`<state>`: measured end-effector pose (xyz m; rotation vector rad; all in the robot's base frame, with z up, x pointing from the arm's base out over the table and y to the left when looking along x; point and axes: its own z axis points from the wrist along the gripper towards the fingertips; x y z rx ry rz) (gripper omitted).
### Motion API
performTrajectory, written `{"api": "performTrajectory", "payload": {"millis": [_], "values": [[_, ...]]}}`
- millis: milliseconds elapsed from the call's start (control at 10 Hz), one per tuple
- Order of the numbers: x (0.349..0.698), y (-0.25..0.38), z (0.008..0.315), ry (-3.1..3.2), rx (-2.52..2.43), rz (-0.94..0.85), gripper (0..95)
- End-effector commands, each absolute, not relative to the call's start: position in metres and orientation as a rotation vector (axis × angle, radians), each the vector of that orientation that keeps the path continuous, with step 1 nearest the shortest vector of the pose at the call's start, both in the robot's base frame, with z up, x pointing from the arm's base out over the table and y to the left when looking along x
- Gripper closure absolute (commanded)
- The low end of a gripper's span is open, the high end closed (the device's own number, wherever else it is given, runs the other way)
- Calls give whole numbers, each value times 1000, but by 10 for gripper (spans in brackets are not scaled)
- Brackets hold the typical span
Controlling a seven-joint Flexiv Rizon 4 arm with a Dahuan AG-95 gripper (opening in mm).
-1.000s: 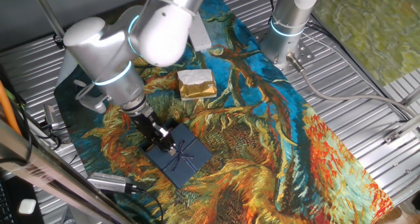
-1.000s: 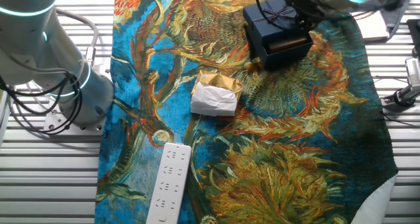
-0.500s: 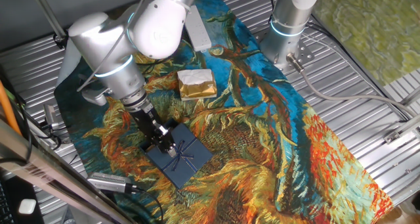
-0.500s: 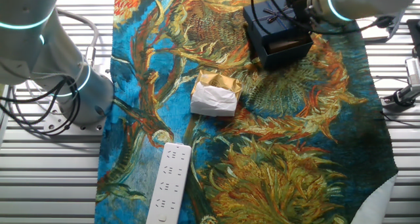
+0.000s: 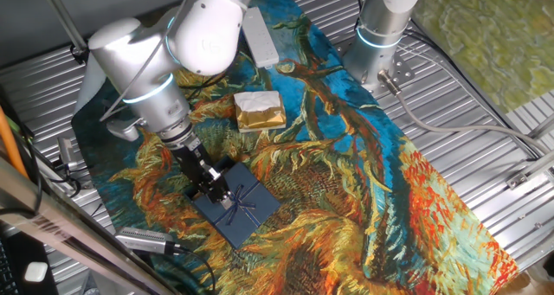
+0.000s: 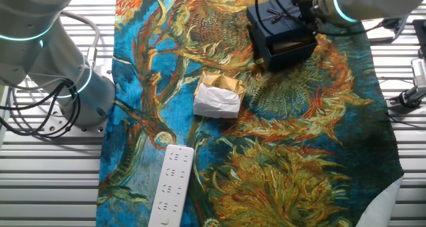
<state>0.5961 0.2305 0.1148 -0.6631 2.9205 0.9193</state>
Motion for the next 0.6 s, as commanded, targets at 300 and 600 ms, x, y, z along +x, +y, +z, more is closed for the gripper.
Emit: {"api": "performTrajectory", "payload": {"millis": [300,600], "values": [[594,229,115,2935,-681,859,570],[595,225,117,2936,-688,844,570]]}}
